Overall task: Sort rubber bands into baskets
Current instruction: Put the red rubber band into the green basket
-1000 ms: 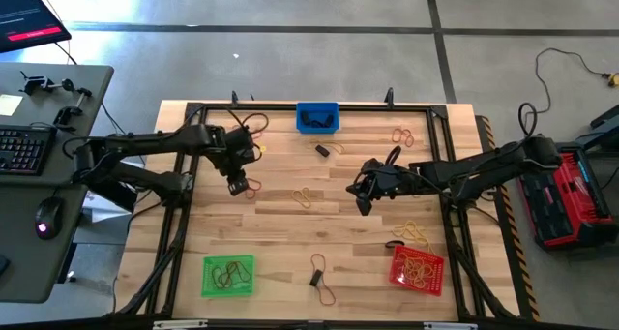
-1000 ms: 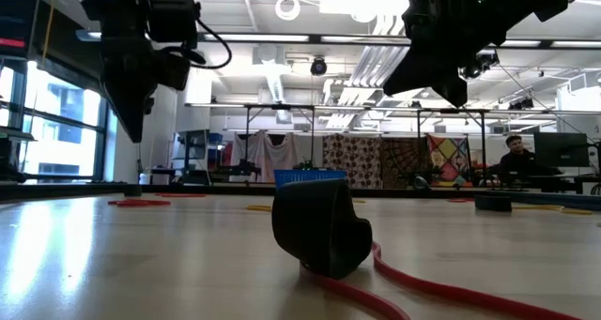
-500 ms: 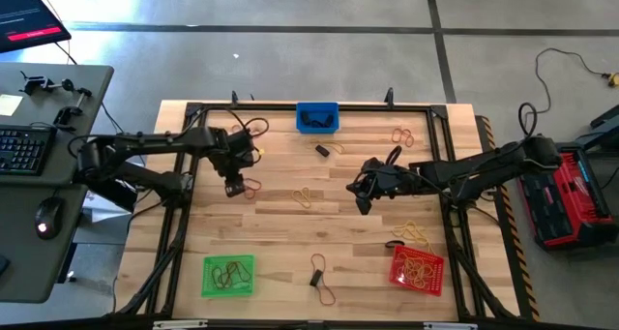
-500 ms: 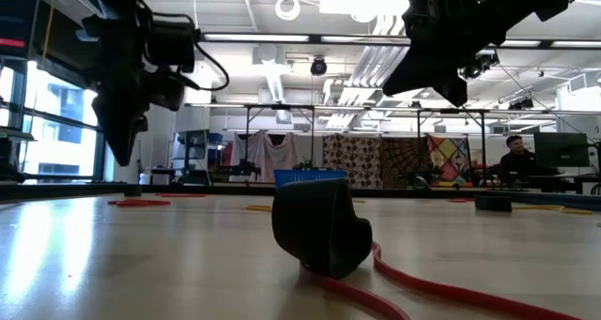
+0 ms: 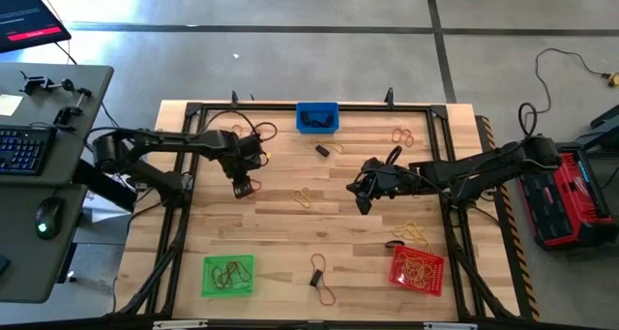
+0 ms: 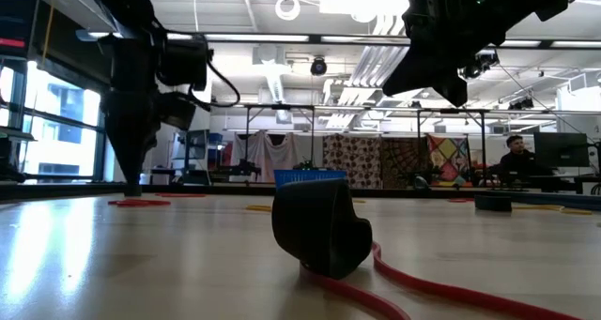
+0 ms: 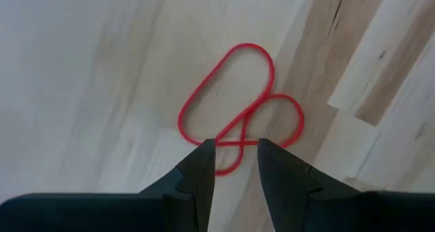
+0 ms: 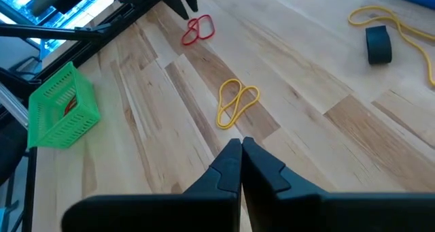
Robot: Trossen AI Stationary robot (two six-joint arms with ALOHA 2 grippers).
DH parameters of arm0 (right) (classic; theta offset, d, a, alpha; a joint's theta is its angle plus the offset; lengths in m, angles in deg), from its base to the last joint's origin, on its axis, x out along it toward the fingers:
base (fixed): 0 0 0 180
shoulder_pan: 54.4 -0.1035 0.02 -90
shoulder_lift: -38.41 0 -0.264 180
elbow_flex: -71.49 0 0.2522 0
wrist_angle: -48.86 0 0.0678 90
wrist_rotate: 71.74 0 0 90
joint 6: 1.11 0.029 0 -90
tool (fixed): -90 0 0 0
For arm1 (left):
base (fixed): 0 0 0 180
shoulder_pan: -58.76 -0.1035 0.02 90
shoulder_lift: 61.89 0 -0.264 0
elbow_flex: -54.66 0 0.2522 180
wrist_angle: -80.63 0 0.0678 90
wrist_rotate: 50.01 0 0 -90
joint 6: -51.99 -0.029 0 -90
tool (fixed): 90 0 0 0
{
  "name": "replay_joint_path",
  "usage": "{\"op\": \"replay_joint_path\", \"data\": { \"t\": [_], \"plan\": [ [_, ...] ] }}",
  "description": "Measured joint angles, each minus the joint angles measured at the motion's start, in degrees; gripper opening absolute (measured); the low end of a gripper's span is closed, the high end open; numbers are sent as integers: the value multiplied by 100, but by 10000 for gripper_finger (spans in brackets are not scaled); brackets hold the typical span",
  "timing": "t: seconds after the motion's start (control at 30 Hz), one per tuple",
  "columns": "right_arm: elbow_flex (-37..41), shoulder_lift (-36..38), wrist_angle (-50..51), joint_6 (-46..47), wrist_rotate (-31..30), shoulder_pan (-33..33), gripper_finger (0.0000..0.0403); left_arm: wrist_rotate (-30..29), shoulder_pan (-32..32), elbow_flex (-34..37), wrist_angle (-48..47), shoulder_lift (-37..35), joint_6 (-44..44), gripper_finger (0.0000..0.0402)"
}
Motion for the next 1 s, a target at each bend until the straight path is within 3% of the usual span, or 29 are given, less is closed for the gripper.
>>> {"op": "replay_joint_path", "data": {
  "t": [0.73,0.87,1.0],
  "plan": [
    [0,0,0,-1,-3,0,0,-368,742,-22,399,819,-1309,102],
    [0,0,2,-10,-4,0,0,-731,871,-17,423,828,-1564,74],
    [0,0,2,-125,-8,0,0,-835,960,-15,460,818,-1521,14]
  ]
}}
